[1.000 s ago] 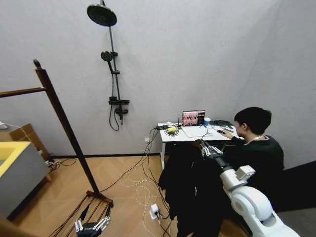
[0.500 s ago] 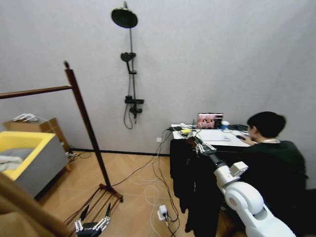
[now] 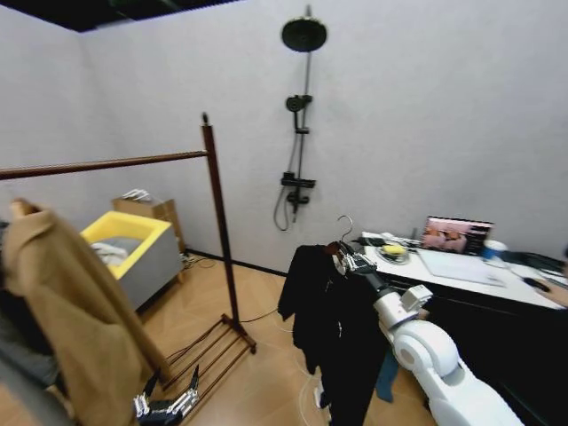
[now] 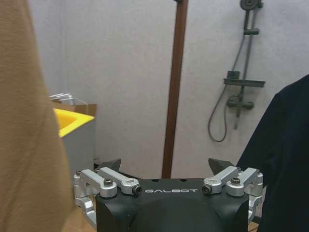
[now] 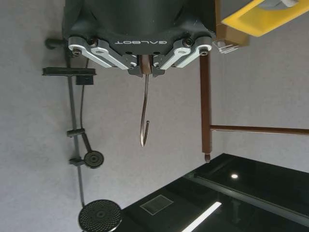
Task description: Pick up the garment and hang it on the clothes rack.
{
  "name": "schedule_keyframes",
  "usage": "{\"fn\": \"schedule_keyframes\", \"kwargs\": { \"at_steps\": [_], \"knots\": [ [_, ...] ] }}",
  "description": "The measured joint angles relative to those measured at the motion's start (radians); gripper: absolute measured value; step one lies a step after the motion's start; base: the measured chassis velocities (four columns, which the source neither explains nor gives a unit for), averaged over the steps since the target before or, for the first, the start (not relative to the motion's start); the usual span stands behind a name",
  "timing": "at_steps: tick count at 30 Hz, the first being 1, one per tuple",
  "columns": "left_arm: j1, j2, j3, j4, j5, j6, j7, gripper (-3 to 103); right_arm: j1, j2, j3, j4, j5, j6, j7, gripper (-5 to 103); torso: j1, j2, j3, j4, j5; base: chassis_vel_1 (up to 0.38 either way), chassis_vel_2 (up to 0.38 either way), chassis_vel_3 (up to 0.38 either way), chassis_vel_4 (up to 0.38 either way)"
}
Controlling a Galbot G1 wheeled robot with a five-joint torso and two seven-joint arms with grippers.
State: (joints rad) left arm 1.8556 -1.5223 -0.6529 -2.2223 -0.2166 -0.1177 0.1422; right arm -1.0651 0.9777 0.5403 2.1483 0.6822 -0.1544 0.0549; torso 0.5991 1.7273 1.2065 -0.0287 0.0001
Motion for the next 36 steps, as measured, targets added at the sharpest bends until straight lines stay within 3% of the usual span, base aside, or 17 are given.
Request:
{"fn": "schedule_keyframes", "kwargs": {
  "at_steps": [12,20,31,36],
  "knots": [
    [0.000,0.000,0.000,0.000,0.000,0.000,0.000,100,0.062,-0.023,-0.054,0.015,0.011,-0.019,0.000,9,0.000,0.000,0.000,0.0000,-0.0003,0.127,0.113,0.127,0.125],
    [0.000,0.000,0.000,0.000,0.000,0.000,0.000,100,0.177,-0.034,-0.149,-0.010,0.021,-0.049,0.010,9,0.000,0.000,0.000,0.0001,-0.0002,0.127,0.126,0.120,0.126],
    [0.000,0.000,0.000,0.000,0.000,0.000,0.000,100,0.468,0.033,-0.329,-0.183,0.015,-0.070,0.059,9,0.000,0.000,0.000,0.0000,-0.0002,0.126,0.126,0.123,0.120],
    [0.000,0.000,0.000,0.000,0.000,0.000,0.000,100,0.608,0.121,-0.405,-0.307,-0.080,-0.077,0.080,9,0.000,0.000,0.000,0.0004,-0.0003,0.127,0.123,0.126,0.120]
  ]
}}
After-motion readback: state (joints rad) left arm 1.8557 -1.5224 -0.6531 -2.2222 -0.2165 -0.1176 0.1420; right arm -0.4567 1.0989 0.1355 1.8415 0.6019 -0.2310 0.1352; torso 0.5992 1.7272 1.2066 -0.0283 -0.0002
